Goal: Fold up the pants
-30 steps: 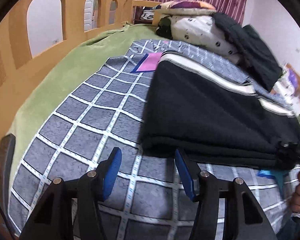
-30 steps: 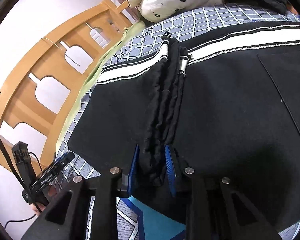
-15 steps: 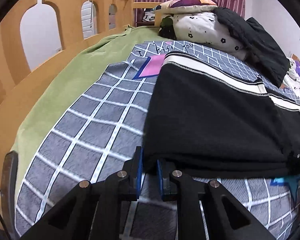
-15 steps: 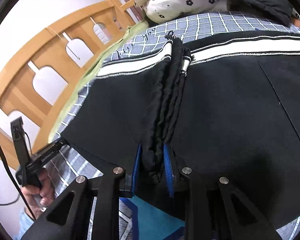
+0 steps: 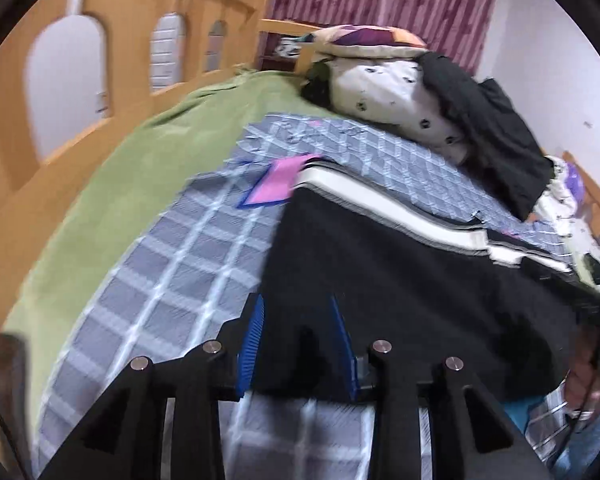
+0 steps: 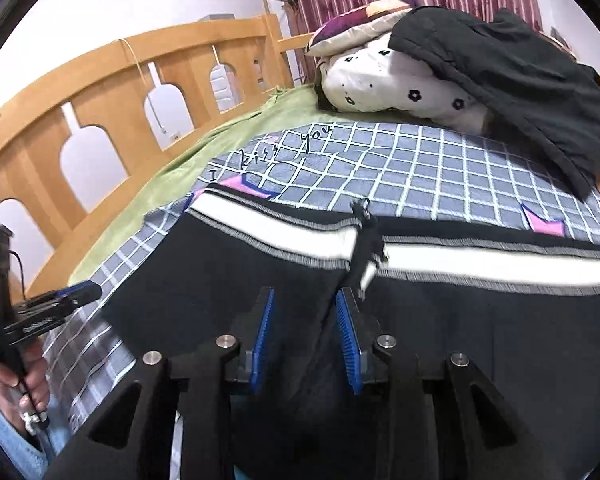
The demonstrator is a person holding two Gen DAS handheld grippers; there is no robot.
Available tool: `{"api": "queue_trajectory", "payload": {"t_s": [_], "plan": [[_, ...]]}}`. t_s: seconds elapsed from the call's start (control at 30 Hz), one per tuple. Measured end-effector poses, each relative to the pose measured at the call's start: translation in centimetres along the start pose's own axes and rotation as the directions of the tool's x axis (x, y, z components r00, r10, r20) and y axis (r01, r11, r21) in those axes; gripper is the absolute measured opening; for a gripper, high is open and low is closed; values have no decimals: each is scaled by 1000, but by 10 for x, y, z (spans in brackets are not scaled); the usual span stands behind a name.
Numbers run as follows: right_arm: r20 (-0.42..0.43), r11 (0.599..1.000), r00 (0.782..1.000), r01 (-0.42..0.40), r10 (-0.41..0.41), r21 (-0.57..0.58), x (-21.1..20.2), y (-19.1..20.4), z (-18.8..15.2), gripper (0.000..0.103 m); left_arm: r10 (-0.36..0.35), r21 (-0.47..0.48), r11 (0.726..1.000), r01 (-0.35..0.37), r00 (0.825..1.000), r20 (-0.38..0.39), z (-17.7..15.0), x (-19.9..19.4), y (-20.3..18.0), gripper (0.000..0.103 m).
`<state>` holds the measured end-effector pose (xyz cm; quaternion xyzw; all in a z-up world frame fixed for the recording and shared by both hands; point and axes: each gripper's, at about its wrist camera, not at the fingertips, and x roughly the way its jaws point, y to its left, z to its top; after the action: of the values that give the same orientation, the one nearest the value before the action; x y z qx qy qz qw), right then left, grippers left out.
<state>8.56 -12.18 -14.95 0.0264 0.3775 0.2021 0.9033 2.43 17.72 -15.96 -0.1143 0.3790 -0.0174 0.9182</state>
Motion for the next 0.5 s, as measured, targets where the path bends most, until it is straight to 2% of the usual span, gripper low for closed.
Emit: {"api": "queue_trajectory", "payload": {"t_s": [0.07, 0.1, 0.17, 0.2, 0.23, 0.3, 0.37, 0.43, 0.5], "plan": [[-35, 1000, 999, 17, -18, -11, 27, -3, 5, 32, 9, 2, 1000, -9, 998, -59, -2, 20, -4, 35], [-57, 999, 998, 31, -31, -12, 38, -6, 5, 28, 23, 16, 1000, -21, 996, -82, -8, 30, -4, 35], [-138, 997, 987, 76, -76, -10, 66, -12, -3, 20, 33, 71, 997, -28, 997, -72, -20, 35, -6, 34], [-178, 993, 977, 115, -114, -6, 78, -18, -9, 22, 42, 92, 995, -36, 997, -62, -23, 32, -9, 35], [-173, 995, 980, 102, -98, 15, 79, -22, -11, 23, 43, 96, 995, -36, 997, -66, -24, 30, -9, 35], [-176, 996, 982, 78, -70, 42, 73, -27, -10, 23, 13, 50, 999, -10, 997, -71, -23, 27, -4, 35], [-179, 996, 983, 59, -46, 70, 67, -30, -8, 23, -47, -66, 997, 42, 996, -76, -23, 24, 12, 35], [-163, 996, 986, 48, -35, 75, 52, -33, -9, 23, -102, -165, 982, 90, 993, -65, -25, 22, 25, 35], [-133, 997, 990, 61, -53, 53, 35, -32, -12, 26, -112, -175, 979, 100, 992, -60, -28, 23, 28, 35]]}}
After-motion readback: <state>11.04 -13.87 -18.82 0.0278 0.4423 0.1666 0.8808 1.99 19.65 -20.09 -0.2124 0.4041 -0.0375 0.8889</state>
